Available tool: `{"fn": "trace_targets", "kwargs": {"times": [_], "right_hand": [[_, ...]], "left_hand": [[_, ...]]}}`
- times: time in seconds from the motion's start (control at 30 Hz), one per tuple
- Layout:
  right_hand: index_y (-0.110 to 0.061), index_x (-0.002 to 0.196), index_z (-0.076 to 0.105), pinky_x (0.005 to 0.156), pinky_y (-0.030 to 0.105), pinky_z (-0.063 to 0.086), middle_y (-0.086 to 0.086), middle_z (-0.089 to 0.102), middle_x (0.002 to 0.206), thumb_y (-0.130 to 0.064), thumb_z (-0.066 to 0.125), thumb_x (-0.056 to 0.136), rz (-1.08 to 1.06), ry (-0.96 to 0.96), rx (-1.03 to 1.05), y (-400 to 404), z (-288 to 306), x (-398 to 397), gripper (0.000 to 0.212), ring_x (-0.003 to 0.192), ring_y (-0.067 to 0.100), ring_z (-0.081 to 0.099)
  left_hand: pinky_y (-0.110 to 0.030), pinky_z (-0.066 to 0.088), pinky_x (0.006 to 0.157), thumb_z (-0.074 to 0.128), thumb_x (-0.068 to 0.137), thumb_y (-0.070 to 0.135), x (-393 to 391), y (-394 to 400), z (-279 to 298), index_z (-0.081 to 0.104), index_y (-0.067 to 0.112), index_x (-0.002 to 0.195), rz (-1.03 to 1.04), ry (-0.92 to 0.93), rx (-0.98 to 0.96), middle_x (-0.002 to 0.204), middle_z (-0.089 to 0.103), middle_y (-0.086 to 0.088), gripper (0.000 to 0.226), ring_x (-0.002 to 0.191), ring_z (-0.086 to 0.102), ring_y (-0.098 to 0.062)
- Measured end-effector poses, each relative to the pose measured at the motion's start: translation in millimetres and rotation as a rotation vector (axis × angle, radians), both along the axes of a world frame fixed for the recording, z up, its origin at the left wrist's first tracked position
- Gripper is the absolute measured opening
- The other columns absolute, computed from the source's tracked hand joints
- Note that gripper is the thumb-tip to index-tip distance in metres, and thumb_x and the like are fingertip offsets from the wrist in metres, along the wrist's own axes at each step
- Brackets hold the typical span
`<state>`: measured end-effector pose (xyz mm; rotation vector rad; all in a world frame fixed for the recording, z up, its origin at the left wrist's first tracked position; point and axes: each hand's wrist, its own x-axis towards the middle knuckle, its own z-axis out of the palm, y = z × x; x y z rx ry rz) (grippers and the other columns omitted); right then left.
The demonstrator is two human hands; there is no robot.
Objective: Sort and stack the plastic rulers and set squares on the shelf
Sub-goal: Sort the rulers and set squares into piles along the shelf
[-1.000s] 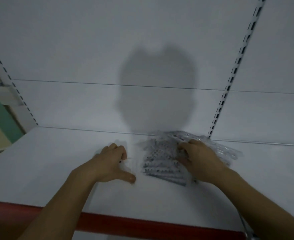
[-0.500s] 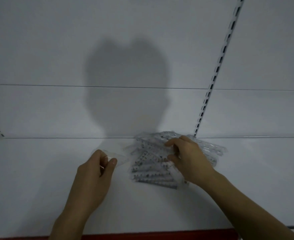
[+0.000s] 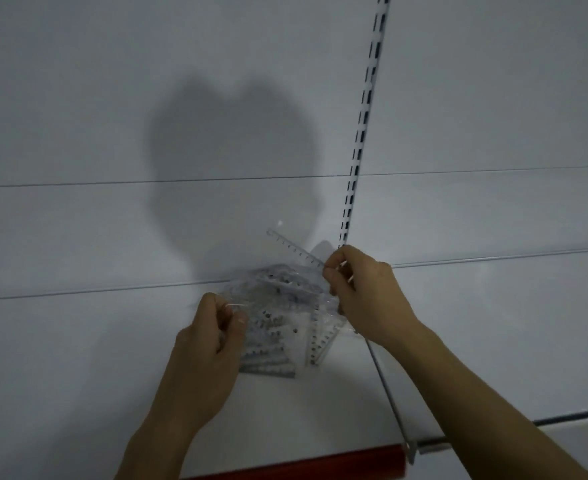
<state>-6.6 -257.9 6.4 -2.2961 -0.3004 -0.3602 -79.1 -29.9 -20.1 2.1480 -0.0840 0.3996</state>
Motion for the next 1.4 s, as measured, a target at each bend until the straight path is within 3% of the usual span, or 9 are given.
{"fn": "trace_targets", "kwargs": {"times": [0.2, 0.33, 0.5, 0.6, 0.67, 0.77, 0.97, 1.13, 1.4], "right_hand": [[-0.03, 0.096, 0.053, 0.047, 0.016, 0.041, -0.006, 0.066, 0.076, -0.027, 0.054, 0.102, -0.149, 0.031, 0.162, -85.9, -10.2, -50.7, 0.006, 0.055, 0.008, 0.059], [-0.03, 0.094, 0.056, 0.047, 0.016, 0.039, -0.008, 0.064, 0.076, -0.023, 0.06, 0.097, -0.228, -0.011, 0.216, -161.7, -10.5, -91.1, 0.009, 0.049, 0.007, 0.053], [-0.036, 0.099, 0.054, 0.052, 0.021, 0.046, -0.014, 0.061, 0.085, -0.031, 0.077, 0.083, -0.352, -0.045, 0.246, -265.4, -3.2, -137.2, 0.029, 0.057, 0.011, 0.055], [-0.039, 0.102, 0.052, 0.053, 0.022, 0.048, -0.015, 0.061, 0.088, -0.025, 0.077, 0.085, -0.482, -0.05, 0.229, -337.5, -9.4, -169.5, 0.033, 0.062, 0.012, 0.057], [-0.037, 0.103, 0.053, 0.053, 0.021, 0.047, -0.011, 0.062, 0.085, -0.024, 0.076, 0.086, -0.551, -0.05, 0.235, -377.4, -13.0, -191.0, 0.032, 0.063, 0.009, 0.057], [-0.036, 0.104, 0.053, 0.055, 0.019, 0.047, -0.011, 0.061, 0.085, -0.028, 0.074, 0.088, -0.637, -0.034, 0.256, -424.8, -9.4, -224.3, 0.028, 0.064, 0.005, 0.055], [-0.032, 0.121, 0.056, 0.057, 0.011, 0.046, -0.021, 0.061, 0.095, -0.029, 0.073, 0.09, -0.812, -0.072, 0.255, -501.1, 3.8, -268.2, 0.035, 0.069, -0.006, 0.058], [-0.03, 0.127, 0.056, 0.06, 0.011, 0.048, -0.02, 0.062, 0.101, -0.028, 0.074, 0.09, -0.896, -0.034, 0.255, -543.3, -8.2, -283.9, 0.04, 0.073, -0.006, 0.06], [-0.032, 0.125, 0.057, 0.059, 0.009, 0.046, -0.021, 0.061, 0.099, -0.03, 0.073, 0.09, -0.858, -0.005, 0.217, -608.4, -24.4, -228.4, 0.039, 0.073, -0.006, 0.06]], "left_hand": [[-0.032, 0.046, 0.06, 0.024, 0.1, 0.051, -7.1, -82.6, 9.8, 0.052, 0.014, 0.079, -0.018, -0.062, -0.096, 0.069, 0.054, 0.007, 0.05, 0.059, 0.051, -0.012], [-0.039, 0.048, 0.073, 0.021, 0.096, 0.065, -18.1, -161.0, 4.8, 0.059, 0.016, 0.088, -0.089, 0.007, -0.137, 0.083, 0.064, 0.002, 0.062, 0.077, 0.06, -0.011], [-0.008, 0.038, 0.073, 0.034, 0.091, 0.057, -22.1, -268.3, 4.7, 0.059, 0.013, 0.086, -0.217, -0.026, -0.129, 0.086, 0.061, 0.001, 0.051, 0.081, 0.055, 0.001], [-0.015, 0.04, 0.075, 0.033, 0.089, 0.065, -24.2, -344.2, -0.3, 0.059, 0.008, 0.087, -0.312, -0.089, -0.06, 0.084, 0.061, -0.001, 0.062, 0.082, 0.056, -0.011], [-0.028, 0.042, 0.069, 0.034, 0.093, 0.062, -29.9, -394.8, -3.0, 0.051, 0.016, 0.075, -0.389, -0.11, -0.027, 0.075, 0.053, 0.005, 0.052, 0.074, 0.053, -0.014], [-0.028, 0.034, 0.059, 0.04, 0.099, 0.054, -43.9, -465.4, -4.4, 0.042, 0.025, 0.069, -0.531, -0.112, 0.024, 0.07, 0.048, 0.012, 0.043, 0.066, 0.049, -0.012], [-0.021, 0.048, 0.063, 0.054, 0.089, 0.056, -54.3, -573.7, 18.7, 0.05, 0.033, 0.099, -0.686, -0.072, 0.029, 0.094, 0.062, 0.017, 0.026, 0.078, 0.061, 0.001], [-0.028, 0.057, 0.073, 0.076, 0.076, 0.054, -38.3, -621.6, 21.2, 0.05, 0.035, 0.102, -0.759, -0.146, 0.206, 0.1, 0.065, 0.018, 0.041, 0.089, 0.065, -0.001], [-0.035, 0.054, 0.078, 0.078, 0.075, 0.049, 65.6, -670.0, 27.0, 0.048, 0.032, 0.108, -0.744, -0.251, 0.501, 0.106, 0.06, 0.012, 0.048, 0.091, 0.063, -0.009]]}}
